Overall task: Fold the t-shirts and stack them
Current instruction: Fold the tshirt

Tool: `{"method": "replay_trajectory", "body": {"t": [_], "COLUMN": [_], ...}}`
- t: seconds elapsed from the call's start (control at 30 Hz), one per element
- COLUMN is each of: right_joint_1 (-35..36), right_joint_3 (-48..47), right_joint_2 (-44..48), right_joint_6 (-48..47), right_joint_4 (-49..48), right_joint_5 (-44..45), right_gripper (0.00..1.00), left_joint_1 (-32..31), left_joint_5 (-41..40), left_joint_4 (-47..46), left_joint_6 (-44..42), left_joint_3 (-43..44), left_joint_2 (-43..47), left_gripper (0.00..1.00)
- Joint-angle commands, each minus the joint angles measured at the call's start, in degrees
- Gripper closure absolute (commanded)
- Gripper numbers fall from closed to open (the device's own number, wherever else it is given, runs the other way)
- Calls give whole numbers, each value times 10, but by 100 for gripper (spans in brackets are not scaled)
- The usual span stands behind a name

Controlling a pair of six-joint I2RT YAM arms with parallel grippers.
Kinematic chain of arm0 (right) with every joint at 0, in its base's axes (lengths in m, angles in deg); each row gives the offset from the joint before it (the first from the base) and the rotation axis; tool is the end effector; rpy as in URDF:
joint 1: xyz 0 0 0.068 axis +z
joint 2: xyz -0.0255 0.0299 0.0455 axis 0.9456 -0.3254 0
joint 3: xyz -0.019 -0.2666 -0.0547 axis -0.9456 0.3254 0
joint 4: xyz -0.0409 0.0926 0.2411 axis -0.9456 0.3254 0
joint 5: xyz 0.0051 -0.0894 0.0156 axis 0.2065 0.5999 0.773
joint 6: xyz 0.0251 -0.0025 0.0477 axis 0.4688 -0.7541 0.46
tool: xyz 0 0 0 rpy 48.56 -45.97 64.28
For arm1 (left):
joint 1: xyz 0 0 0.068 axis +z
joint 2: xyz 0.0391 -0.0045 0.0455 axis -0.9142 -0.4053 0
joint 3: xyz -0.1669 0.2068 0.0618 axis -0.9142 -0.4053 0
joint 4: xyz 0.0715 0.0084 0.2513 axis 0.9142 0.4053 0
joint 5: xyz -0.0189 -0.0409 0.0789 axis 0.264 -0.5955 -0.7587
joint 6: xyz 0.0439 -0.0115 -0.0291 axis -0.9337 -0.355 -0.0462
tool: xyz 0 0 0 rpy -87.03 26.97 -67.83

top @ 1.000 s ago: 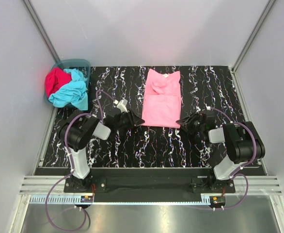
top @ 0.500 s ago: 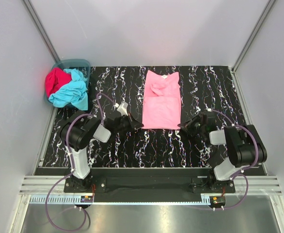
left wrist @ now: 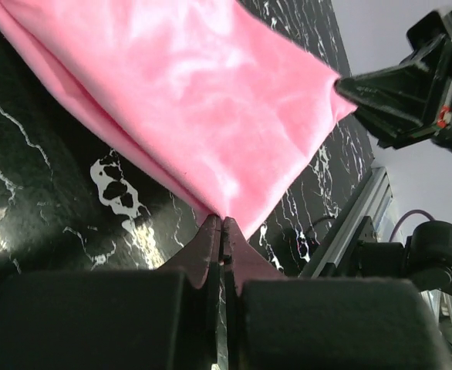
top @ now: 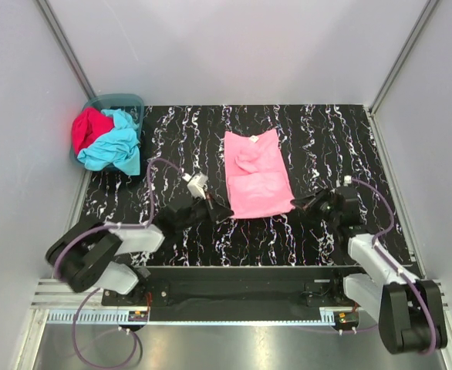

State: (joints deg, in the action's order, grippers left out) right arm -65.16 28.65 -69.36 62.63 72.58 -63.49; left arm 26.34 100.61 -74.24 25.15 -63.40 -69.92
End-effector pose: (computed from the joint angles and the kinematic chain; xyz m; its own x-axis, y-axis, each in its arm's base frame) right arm 0.1969 0.0323 0.1751 -0.6007 0.7233 -0.3405 0.1958 0.5460 0.8146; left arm 0.1949 -0.1737 0.1536 -0.7570 -0.2991 -0.5809 0.3626 0.5473 -0.7543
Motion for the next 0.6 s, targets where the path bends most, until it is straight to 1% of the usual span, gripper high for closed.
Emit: {"method": "replay_trajectory", "body": {"t": [0.0,0.03,0.13,0.17,0.2,0.27,0.3,0.47,0.5,0.57], "right_joint_1": [1,0,0,0,0,0,1,0,0,0], "right_joint_3": [25,30,38,33,28,4,-5,-78,-92,-134], "right_joint_2": [44,52,78,84,91,94,90,43,22,-2], "right_joint_6": [-10,-6,-3,-3,-3,-6,-6,6,9,10], "right_joint_4": [67,74,86,98,106,116,116,95,74,64], "right_joint_5": [8,5,-1,-1,0,6,9,16,17,23], "right_gripper": [100,100,100,100,100,100,100,100,100,100], "left_joint_1": [-23,-30,-53,-59,-60,-60,-60,-60,-60,-53], "left_joint_5": [-65,-89,-128,-134,-141,-145,-162,-176,-178,-173], "left_joint_4": [64,81,153,188,203,239,249,274,277,271], "left_joint_6": [-15,-17,-25,-27,-29,-41,-46,-80,-84,-98], "left_joint_3": [-19,-25,-24,-20,-16,3,20,75,93,108], "left_joint_2": [82,102,174,190,217,236,246,223,205,184], "left_gripper": [100,100,100,100,100,100,100,100,100,100]}}
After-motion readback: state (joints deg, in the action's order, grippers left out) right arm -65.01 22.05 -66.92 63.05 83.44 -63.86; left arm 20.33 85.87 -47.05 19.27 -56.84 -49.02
